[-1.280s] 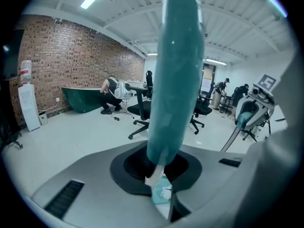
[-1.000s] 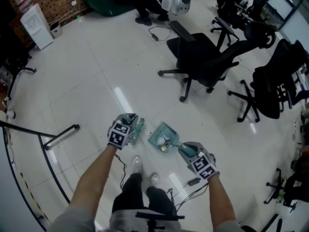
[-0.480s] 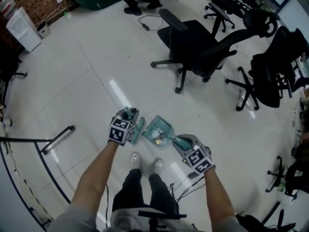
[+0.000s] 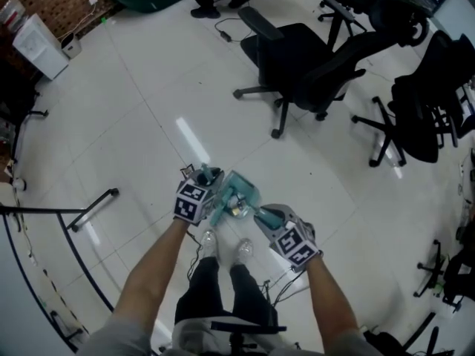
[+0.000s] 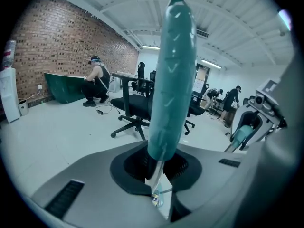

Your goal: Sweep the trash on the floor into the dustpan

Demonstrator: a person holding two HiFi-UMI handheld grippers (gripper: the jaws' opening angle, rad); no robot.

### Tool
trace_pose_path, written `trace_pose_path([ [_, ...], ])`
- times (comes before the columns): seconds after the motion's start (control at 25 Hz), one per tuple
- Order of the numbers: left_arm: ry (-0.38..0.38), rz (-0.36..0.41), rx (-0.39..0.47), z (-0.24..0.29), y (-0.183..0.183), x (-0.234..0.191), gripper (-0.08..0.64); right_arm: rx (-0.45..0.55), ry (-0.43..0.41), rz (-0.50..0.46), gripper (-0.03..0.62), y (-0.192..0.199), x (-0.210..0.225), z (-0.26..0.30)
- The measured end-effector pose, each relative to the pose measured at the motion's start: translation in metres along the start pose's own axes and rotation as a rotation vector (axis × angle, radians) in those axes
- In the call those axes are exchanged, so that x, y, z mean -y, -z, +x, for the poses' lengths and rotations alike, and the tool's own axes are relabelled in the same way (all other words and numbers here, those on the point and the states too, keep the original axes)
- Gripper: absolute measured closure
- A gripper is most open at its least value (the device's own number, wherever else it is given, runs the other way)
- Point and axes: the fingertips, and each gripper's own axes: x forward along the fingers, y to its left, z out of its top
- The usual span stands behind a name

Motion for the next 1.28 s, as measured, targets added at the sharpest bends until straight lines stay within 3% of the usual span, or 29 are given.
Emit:
trace_pose_path([
  [0.28, -0.087, 0.040, -0.016, -0.031, -0.013, -0.022, 0.523, -0.001, -0.011, -0.028, 0.479, 0.004, 0.017, -0.012],
  [0.48, -0.162, 0.040, 0.034, -0.067, -0.034, -0.068, 0.525, -0.025, -0.016, -0.050, 0.478, -0.001, 0.015, -0.009],
  [0.6, -0.179, 0.058, 0.050, -0.063, -0.042, -0.088, 0.525, -0.026, -0.015, -0.055, 0.478, -0.007, 0.014, -0.003],
  [0.76, -0.162, 0.109, -0.017, -0.026, -0.026, -0.096, 0.523, -0.031, -0.016, -0.057, 0.477, -0.012, 0.011, 0.006],
  [0.88, -0.123, 0.123, -0.015, 0.005, -0.025, -0.083, 0.520, -0.025, -0.007, -0.033, 0.479, -0.012, 0.014, 0.010],
  [1.12, -0.018, 0.030, -0.012, 0.047, -0.019, -0.038, 0.522, -0.030, -0.009, -0.002, 0.477, -0.003, 0.014, 0.004],
  [1.28, 0.038, 0.063, 0.002, 0.062, -0.025, -0.003, 0.520, -0.020, -0.005, 0.010, 0.479, -0.002, 0.013, 0.002],
])
